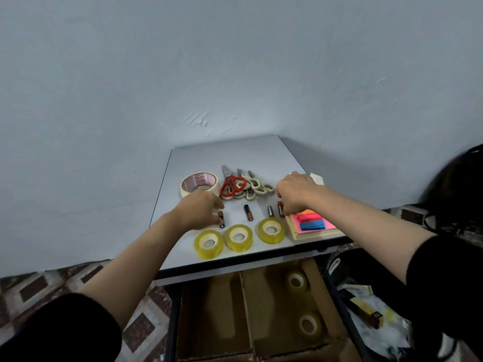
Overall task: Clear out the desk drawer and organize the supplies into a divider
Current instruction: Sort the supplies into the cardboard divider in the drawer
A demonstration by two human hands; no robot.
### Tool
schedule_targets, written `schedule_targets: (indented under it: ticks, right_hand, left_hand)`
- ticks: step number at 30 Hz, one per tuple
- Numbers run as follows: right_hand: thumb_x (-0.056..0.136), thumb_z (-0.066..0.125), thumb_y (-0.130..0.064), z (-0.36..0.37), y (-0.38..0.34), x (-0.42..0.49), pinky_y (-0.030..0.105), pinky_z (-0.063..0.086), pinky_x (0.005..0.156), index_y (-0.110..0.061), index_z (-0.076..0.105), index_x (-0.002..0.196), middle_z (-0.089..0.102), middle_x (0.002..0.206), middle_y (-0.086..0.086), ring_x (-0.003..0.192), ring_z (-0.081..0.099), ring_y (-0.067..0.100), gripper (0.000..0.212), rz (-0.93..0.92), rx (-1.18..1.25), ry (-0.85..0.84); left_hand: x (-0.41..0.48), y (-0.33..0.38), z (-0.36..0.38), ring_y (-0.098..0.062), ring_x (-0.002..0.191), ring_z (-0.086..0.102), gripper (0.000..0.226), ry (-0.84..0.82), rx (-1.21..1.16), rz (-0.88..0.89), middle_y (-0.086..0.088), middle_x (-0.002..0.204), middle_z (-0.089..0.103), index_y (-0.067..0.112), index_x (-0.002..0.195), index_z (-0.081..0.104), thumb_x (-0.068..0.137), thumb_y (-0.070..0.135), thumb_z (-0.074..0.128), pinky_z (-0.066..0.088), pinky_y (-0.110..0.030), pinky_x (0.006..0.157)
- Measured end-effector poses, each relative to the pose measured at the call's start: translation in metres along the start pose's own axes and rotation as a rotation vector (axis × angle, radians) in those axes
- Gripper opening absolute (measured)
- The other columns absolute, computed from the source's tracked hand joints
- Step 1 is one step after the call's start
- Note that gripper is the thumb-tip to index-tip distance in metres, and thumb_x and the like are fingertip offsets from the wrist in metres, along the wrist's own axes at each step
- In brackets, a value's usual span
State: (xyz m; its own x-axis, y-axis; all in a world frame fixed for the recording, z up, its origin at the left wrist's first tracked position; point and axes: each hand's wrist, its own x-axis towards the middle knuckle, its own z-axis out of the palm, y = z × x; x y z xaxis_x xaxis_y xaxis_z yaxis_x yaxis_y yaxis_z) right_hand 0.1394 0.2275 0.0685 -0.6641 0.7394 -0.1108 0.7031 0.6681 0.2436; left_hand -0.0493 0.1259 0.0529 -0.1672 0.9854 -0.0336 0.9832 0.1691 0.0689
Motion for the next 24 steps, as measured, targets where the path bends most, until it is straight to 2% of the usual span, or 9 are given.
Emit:
schedule_targets:
  ticks: [2, 4, 6, 10, 14, 16, 19, 21, 24]
  right_hand:
    - [0.082, 0.063, -0.022, 0.001, -0.001, 0.004, 0.029, 0.041, 0.081, -0.013, 0.06, 0.108, 0.057, 0.121, 0.01, 0.117, 0.048, 0.028, 0.027, -0.007, 0.013, -0.023]
    - [0.082, 0.063, -0.021, 0.002, -0.001, 0.005, 0.028, 0.038, 0.075, -0.016, 0.052, 0.075, 0.058, 0.118, 0.012, 0.115, 0.05, 0.029, 0.014, -0.016, 0.021, -0.014]
    - [0.082, 0.066, -0.02, 0.002, -0.003, 0.004, 0.027, 0.033, 0.07, -0.018, 0.034, 0.062, 0.06, 0.115, 0.013, 0.111, 0.053, 0.029, 0.037, -0.032, 0.036, -0.024]
    - [0.079, 0.068, -0.016, 0.005, -0.008, 0.006, 0.026, 0.033, 0.07, -0.016, 0.041, 0.066, 0.059, 0.11, 0.013, 0.109, 0.054, 0.028, 0.03, -0.023, 0.053, -0.019]
    - [0.079, 0.064, -0.013, 0.007, -0.007, 0.008, 0.025, 0.03, 0.06, -0.015, 0.032, 0.062, 0.044, 0.076, 0.003, 0.095, 0.051, 0.028, 0.037, -0.021, 0.094, -0.011]
    - [0.08, 0.058, -0.01, 0.01, -0.006, 0.008, 0.024, 0.027, 0.056, -0.017, 0.032, 0.06, 0.037, 0.07, 0.003, 0.085, 0.043, 0.026, 0.034, -0.009, 0.114, 0.015]
    - [0.081, 0.052, -0.008, 0.013, -0.005, 0.01, 0.024, 0.032, 0.061, -0.012, 0.06, 0.084, 0.057, 0.09, 0.009, 0.095, 0.052, 0.031, 0.009, -0.022, 0.122, 0.106]
    - [0.081, 0.053, -0.01, 0.011, -0.002, 0.009, 0.028, 0.038, 0.071, -0.015, 0.063, 0.109, 0.062, 0.109, 0.009, 0.108, 0.053, 0.029, 0.03, -0.022, 0.12, 0.171]
    - [0.085, 0.057, -0.015, -0.005, -0.003, 0.004, 0.031, 0.042, 0.084, -0.023, 0.059, 0.121, 0.06, 0.12, 0.005, 0.114, 0.051, 0.026, 0.037, -0.056, 0.219, 0.249]
  left_hand:
    - [0.003, -0.001, 0.006, -0.016, 0.115, 0.052, 0.045, -0.014, 0.019, 0.014, 0.002, 0.123, 0.061, 0.02, 0.124, 0.06, 0.081, 0.032, 0.07, 0.042, -0.025, 0.089]
    - [0.004, -0.001, 0.01, -0.016, 0.115, 0.052, 0.047, -0.007, 0.042, 0.016, 0.002, 0.123, 0.061, 0.022, 0.124, 0.059, 0.08, 0.034, 0.071, 0.045, -0.028, 0.091]
    - [0.005, -0.001, 0.014, -0.017, 0.114, 0.053, 0.049, 0.0, 0.046, 0.019, 0.002, 0.123, 0.061, 0.022, 0.125, 0.059, 0.079, 0.034, 0.072, 0.048, -0.031, 0.092]
    - [0.008, -0.003, 0.019, -0.016, 0.112, 0.055, 0.048, 0.0, 0.033, 0.039, 0.003, 0.122, 0.062, 0.022, 0.123, 0.06, 0.079, 0.034, 0.072, 0.049, -0.032, 0.091]
    - [0.008, -0.006, 0.02, -0.016, 0.111, 0.055, 0.046, 0.032, 0.0, 0.058, 0.003, 0.12, 0.063, 0.02, 0.121, 0.061, 0.079, 0.034, 0.072, 0.049, -0.032, 0.092]
    - [0.007, -0.004, 0.019, -0.016, 0.112, 0.054, 0.047, 0.078, -0.014, 0.079, 0.002, 0.12, 0.063, 0.018, 0.122, 0.061, 0.079, 0.032, 0.071, 0.047, -0.031, 0.091]
    - [0.003, -0.003, 0.018, -0.018, 0.111, 0.053, 0.047, 0.176, -0.05, 0.096, 0.0, 0.118, 0.064, 0.017, 0.121, 0.061, 0.078, 0.032, 0.072, 0.044, -0.028, 0.089]
    - [-0.003, -0.003, 0.015, -0.017, 0.108, 0.054, 0.047, 0.228, -0.103, 0.094, -0.001, 0.116, 0.064, 0.016, 0.12, 0.062, 0.077, 0.032, 0.072, 0.042, -0.024, 0.085]
    - [-0.019, 0.0, 0.004, -0.013, 0.092, 0.059, 0.042, 0.293, -0.242, 0.078, -0.003, 0.109, 0.067, 0.014, 0.114, 0.065, 0.076, 0.026, 0.075, 0.042, -0.017, 0.077]
